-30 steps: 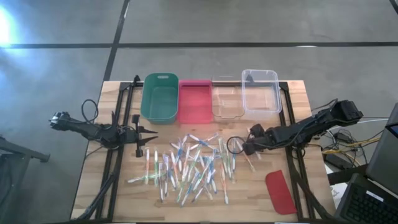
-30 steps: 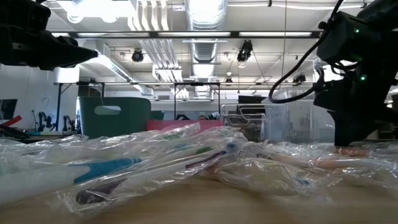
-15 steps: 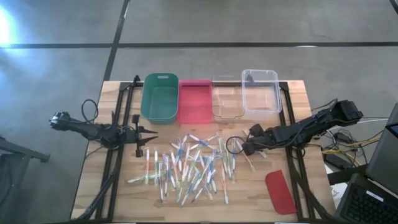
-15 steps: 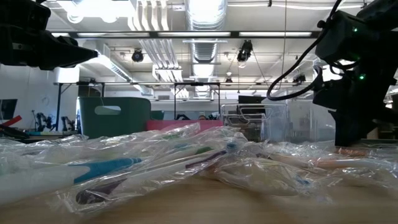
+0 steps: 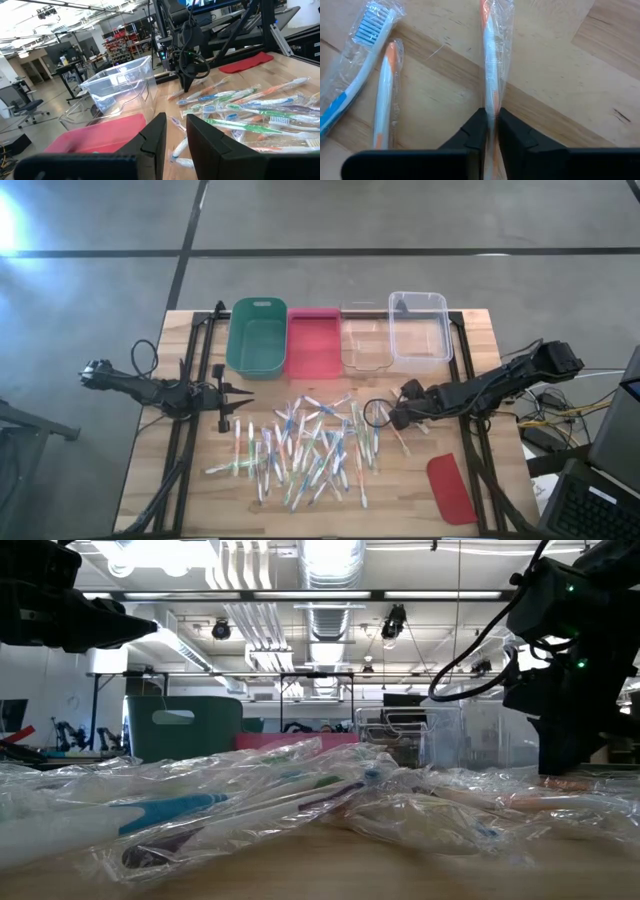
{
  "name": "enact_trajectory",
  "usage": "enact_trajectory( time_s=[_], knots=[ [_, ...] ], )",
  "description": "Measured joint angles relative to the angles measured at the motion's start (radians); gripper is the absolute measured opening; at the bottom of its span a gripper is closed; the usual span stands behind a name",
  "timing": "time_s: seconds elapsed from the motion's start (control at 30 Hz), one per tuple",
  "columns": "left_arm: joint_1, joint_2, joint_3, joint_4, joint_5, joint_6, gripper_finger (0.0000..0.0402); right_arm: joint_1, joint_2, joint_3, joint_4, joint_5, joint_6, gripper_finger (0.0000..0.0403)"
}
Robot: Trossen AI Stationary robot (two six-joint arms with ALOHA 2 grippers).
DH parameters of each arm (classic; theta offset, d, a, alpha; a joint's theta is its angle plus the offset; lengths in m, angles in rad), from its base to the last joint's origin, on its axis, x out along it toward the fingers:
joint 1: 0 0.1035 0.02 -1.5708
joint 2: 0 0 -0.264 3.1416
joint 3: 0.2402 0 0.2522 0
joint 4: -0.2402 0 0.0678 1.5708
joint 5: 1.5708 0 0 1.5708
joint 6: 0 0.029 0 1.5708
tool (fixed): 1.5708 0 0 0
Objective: Pick & Place Toothbrushes
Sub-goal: Put the orange toothbrush into the transparent bin, then put the green toothbrush into the white bin
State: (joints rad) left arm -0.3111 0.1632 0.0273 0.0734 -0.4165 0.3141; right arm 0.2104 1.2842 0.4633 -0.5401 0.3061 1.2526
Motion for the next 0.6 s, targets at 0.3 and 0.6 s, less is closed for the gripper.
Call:
enact_trajectory(
  time_s=[0.3,0.6],
  knots=[
    [0.000,0.000,0.000,0.000,0.000,0.000,0.0081,0.002,0.002,0.051,-0.002,-0.034,-0.042,0.0105],
    [0.000,0.000,0.000,0.000,0.000,0.000,0.0081,0.001,0.001,0.158,-0.007,-0.010,-0.158,0.0160]
  ],
)
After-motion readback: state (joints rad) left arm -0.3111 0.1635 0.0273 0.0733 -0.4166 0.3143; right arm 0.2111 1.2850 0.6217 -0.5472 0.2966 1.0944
